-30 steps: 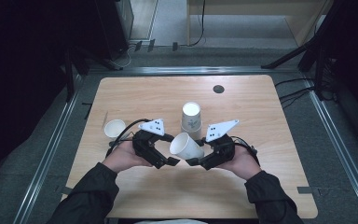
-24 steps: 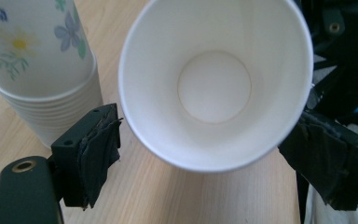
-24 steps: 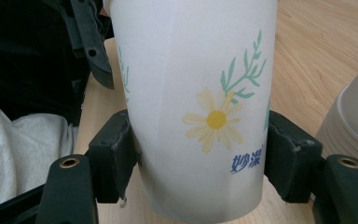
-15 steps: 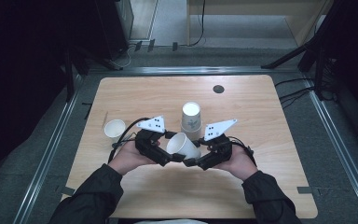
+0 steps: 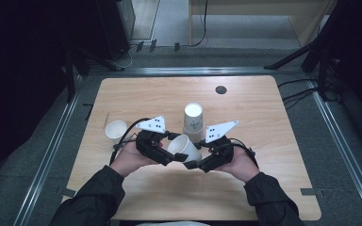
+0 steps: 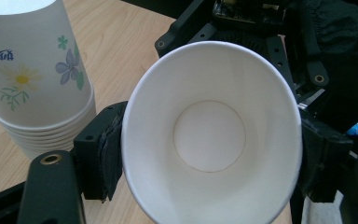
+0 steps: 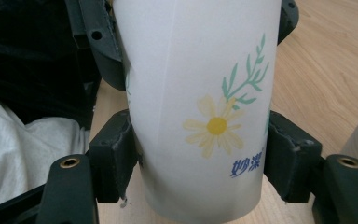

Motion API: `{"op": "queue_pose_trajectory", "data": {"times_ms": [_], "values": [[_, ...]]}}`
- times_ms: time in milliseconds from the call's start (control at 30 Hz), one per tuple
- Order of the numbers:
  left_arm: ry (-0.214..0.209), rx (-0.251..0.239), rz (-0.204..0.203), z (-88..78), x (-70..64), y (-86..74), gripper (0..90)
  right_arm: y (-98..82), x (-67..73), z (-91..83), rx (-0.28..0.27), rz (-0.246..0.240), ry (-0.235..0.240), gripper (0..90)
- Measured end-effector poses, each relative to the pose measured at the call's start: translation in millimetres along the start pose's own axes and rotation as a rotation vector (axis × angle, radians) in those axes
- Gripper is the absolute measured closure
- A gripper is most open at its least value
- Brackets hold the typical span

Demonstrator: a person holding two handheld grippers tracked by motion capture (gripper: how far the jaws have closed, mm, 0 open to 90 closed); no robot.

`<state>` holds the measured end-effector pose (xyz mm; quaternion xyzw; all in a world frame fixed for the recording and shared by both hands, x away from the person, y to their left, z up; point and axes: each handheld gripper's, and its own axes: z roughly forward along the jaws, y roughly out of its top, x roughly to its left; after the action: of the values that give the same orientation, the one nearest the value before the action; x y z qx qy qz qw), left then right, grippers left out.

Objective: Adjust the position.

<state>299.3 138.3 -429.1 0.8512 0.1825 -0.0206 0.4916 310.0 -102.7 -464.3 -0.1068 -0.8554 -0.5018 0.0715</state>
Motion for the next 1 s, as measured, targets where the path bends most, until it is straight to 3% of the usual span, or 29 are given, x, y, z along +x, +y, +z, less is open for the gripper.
{"op": "queue_pose_trajectory", "data": {"times_ms": [367, 600, 1000], "values": [[-0.005, 0.008, 0.013, -1.2, -0.1, 0.4, 23.3, 0.6, 1.4, 0.8, 0.009, -0.003, -0.003, 32.3], [-0.005, -0.004, 0.011, -5.1, 1.0, 0.8, 23.5, -0.7, 1.4, 3.1, 0.041, -0.009, -0.014, 30.9], [0.037, -0.014, 0.023, -17.4, 4.6, 1.8, 23.7, -7.8, -1.3, 5.6, 0.104, -0.012, -0.030, 28.1]]}}
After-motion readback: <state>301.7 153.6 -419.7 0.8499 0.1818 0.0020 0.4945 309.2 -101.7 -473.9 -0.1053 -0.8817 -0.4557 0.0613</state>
